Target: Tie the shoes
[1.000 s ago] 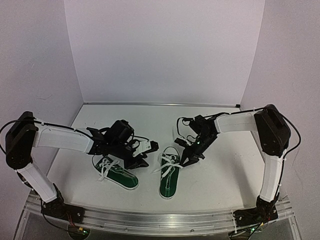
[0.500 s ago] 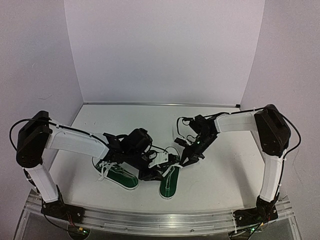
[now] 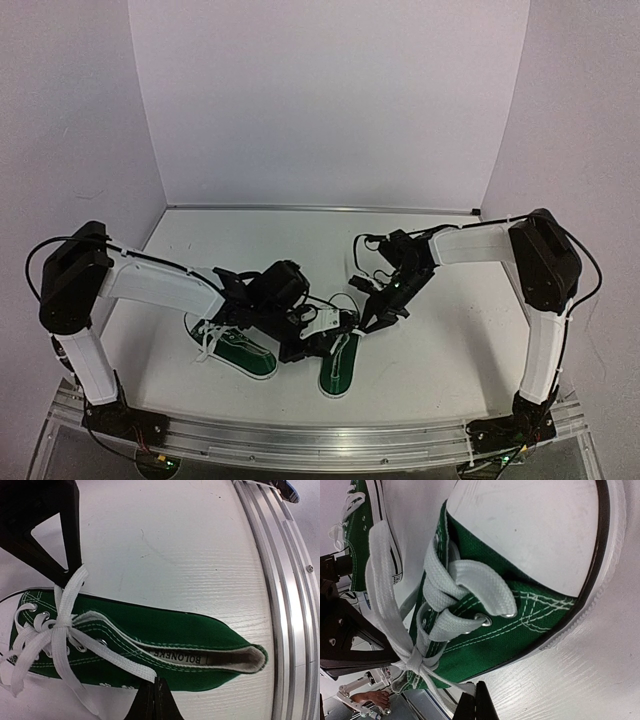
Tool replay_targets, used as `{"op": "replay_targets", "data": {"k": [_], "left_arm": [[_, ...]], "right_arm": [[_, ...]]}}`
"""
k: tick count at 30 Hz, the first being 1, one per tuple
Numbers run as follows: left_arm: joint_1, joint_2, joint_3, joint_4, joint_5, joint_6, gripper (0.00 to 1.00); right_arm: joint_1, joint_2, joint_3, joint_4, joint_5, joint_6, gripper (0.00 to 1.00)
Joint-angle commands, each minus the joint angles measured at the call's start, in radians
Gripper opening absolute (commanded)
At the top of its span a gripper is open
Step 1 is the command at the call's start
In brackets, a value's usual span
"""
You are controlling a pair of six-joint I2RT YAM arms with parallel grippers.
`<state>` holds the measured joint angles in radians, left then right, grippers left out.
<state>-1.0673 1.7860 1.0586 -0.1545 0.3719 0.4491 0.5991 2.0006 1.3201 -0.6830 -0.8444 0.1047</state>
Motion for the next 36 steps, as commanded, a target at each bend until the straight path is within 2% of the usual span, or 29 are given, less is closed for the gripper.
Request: {"op": "replay_targets", "data": {"k": [1,8,11,14,18,23,29,36], "left_arm": [[-0.027,-0.092,-0.043,-0.067,0.043,0.033,0.0],[-0.059,-0.099,-0.046,-0.126,0.07,0.06,0.02],[-0.047,-0.132,-0.05,-0.11,0.071,0.035,0.17],[0.038,-0.177,-0.045,-0.059,0.132,-0.057,0.3],[0.137,-0.194,-0.017,0.027,0.136,-0.161,0.42],[0.176,-0.093,0.069,0.106,0.123,-0.315,0.48],[0.176,0.04,0.174,0.189,0.197,-0.473,0.59],[0.175,0.137,0.223,0.244,0.215,-0.557,0.61]], "right_arm": [[-0.007,-0.043,0.016,-0.02,0.015,-0.014,0.0],[-0.007,-0.043,0.019,-0.02,0.014,-0.014,0.0],[-0.006,-0.045,0.02,-0.02,0.014,-0.014,0.0],[-0.007,-0.049,0.019,-0.02,0.011,-0.014,0.0],[-0.006,-0.052,0.015,-0.018,0.001,-0.013,0.0],[-0.007,-0.054,0.018,-0.016,-0.013,-0.006,0.0],[-0.007,-0.068,0.022,-0.003,-0.048,0.006,0.0],[-0.007,-0.084,0.02,0.002,-0.08,0.005,0.0]]}}
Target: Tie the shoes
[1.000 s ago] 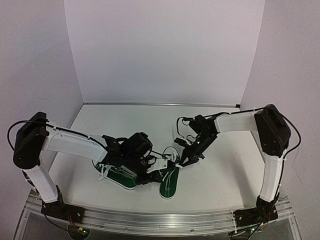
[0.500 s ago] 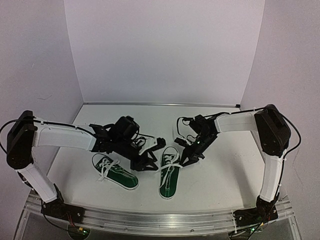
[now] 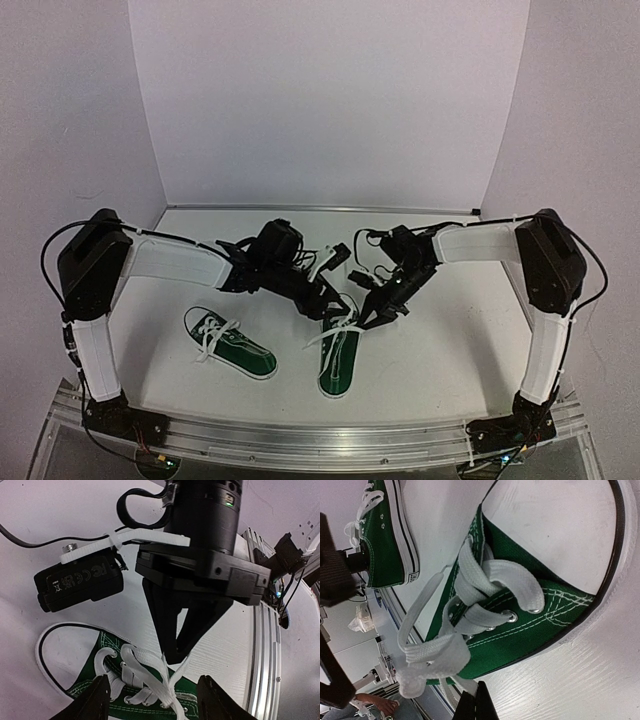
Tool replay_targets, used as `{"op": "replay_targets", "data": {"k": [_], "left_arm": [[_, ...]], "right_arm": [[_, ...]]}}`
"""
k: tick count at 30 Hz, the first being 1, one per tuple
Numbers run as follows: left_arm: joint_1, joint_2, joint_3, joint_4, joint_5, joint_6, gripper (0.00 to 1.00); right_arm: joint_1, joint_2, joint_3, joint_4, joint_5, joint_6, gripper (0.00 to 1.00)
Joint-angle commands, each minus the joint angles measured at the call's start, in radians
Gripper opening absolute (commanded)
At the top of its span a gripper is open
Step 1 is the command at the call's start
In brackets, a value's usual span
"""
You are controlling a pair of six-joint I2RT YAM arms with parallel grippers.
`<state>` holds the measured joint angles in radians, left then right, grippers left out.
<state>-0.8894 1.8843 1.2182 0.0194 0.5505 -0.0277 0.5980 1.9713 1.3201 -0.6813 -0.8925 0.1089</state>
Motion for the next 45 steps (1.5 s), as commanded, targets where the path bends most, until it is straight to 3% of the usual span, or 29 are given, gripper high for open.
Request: {"op": "replay_targets", "data": {"k": [1,10,15,24,25,36,45], "left_arm": [[-0.003,0.048,0.069,0.071,0.037,-0.086,0.62],[-0.003,0.11,0.081,0.105,0.039,-0.142,0.67],[-0.003,0.138,0.104,0.13,0.051,-0.182,0.61],[0.01,0.051,0.013,0.179,-0.006,-0.214,0.04],[0.012,0.035,-0.005,0.181,-0.026,-0.213,0.01],[0.036,-0.114,-0.145,0.18,-0.263,-0.203,0.0],[0.067,-0.131,-0.198,0.134,-0.349,-0.203,0.0]], "right_arm": [[-0.006,-0.057,0.018,0.002,-0.037,0.002,0.0],[-0.002,-0.078,0.017,0.014,-0.052,0.011,0.0],[0.002,-0.082,0.016,0.014,-0.054,0.015,0.0],[0.002,-0.093,-0.018,0.01,-0.03,0.012,0.0],[0.002,-0.094,-0.023,0.009,-0.023,0.013,0.0],[0.002,-0.082,-0.065,-0.098,0.122,-0.039,0.0],[0.003,-0.09,-0.109,-0.147,0.238,-0.05,0.0]]}}
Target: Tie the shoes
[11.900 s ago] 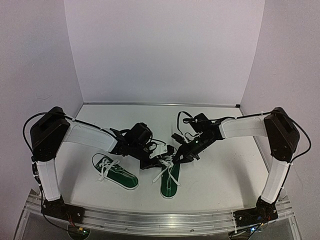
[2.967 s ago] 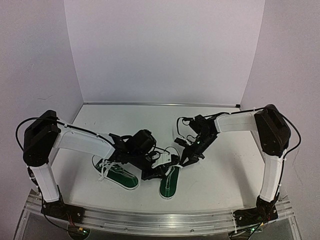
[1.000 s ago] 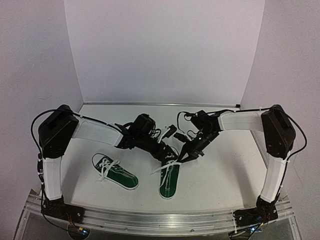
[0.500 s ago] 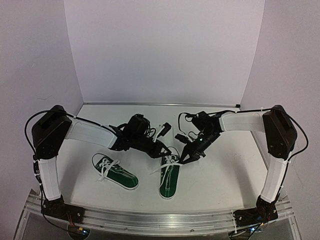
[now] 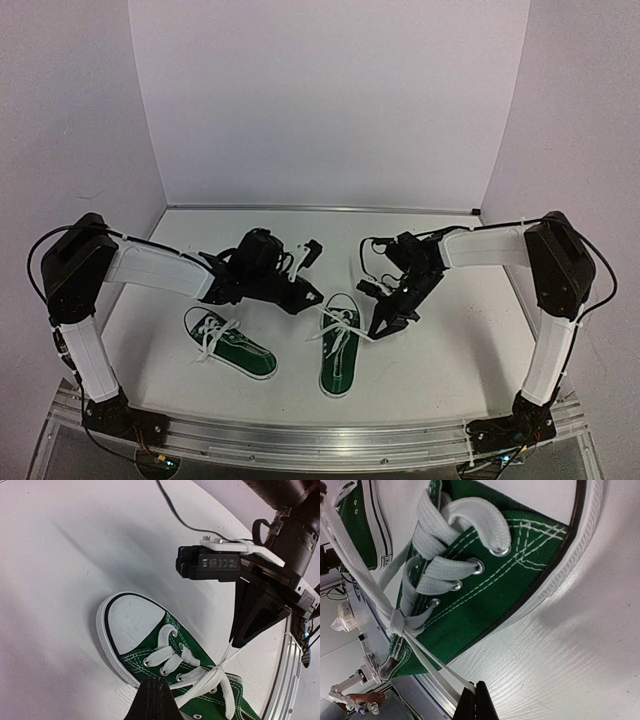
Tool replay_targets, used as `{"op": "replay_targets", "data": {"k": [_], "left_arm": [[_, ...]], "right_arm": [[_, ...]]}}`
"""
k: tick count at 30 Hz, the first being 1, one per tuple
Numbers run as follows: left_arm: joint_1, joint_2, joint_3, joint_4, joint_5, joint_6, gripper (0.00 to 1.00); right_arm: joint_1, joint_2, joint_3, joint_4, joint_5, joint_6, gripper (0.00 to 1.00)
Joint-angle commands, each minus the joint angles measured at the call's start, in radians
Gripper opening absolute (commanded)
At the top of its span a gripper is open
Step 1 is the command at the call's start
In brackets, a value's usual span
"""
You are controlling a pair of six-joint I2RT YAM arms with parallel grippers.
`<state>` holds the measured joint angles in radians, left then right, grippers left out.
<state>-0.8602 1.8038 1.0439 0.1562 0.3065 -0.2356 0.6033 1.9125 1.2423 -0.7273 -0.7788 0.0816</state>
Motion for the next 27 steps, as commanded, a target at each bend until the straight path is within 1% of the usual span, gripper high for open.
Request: {"op": "replay_targets", "data": {"k": [1,6,12,17,21,24,27], "left_arm": [[0.042,-0.053,-0.032,-0.003,-0.112,0.004,0.0],[0.06,-0.059,-0.065,-0.013,-0.138,0.002,0.0],[0.067,-0.056,-0.083,-0.021,-0.129,0.002,0.0],[0.065,-0.041,-0.058,-0.027,-0.055,0.029,0.0],[0.064,-0.035,-0.04,-0.001,0.004,0.034,0.0],[0.063,-0.028,-0.028,-0.004,0.023,0.042,0.0],[0.064,-0.025,-0.022,-0.002,0.044,0.047,0.0]], "right_arm": [[-0.003,-0.03,-0.035,-0.106,0.137,-0.023,0.0],[-0.003,-0.013,-0.046,-0.125,0.185,-0.025,0.0],[-0.002,0.019,-0.037,-0.13,0.198,-0.031,0.0],[0.0,0.028,0.021,-0.125,0.121,-0.043,0.0],[0.001,0.026,0.078,-0.123,0.072,-0.046,0.0],[0.003,0.028,0.085,-0.123,0.071,-0.046,0.04],[0.007,0.033,0.09,-0.121,0.064,-0.05,0.06]]}}
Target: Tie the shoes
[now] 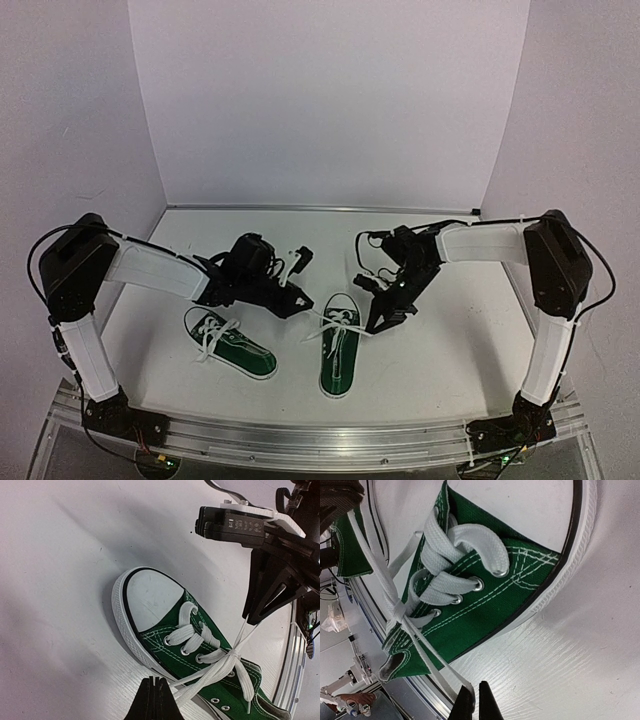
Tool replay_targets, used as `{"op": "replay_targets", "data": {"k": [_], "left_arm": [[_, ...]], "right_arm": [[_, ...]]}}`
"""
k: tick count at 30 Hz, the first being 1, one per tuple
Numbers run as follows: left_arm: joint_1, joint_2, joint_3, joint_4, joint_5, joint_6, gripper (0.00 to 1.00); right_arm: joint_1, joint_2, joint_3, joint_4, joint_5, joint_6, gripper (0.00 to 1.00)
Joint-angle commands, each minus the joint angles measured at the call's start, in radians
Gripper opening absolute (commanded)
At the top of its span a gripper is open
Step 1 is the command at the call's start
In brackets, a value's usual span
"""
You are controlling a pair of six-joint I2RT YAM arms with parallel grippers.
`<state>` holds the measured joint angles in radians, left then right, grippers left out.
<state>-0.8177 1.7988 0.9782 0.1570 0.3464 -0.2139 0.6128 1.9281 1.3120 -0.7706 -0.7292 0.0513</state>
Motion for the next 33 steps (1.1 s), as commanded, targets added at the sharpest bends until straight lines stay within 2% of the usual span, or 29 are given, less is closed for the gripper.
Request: {"op": "replay_targets", "data": {"k": [1,15,22,27,33], "left_arm": [[0.02,-0.019,0.045,-0.001,0.011,0.027,0.0],[0.018,-0.015,0.051,0.003,0.038,0.032,0.0],[0.007,-0.002,0.076,-0.013,0.069,0.055,0.0],[0.0,0.011,0.095,-0.024,0.08,0.068,0.0],[-0.004,0.016,0.098,-0.027,0.083,0.072,0.0]], "right_arm": [[0.001,0.019,0.024,-0.078,0.012,-0.021,0.08],[0.021,0.04,0.113,-0.068,0.004,0.007,0.24],[0.021,0.04,0.165,-0.063,0.037,0.039,0.37],[0.014,0.022,0.167,-0.061,0.081,0.04,0.37],[0.028,-0.006,0.189,-0.054,-0.025,0.012,0.36]]}}
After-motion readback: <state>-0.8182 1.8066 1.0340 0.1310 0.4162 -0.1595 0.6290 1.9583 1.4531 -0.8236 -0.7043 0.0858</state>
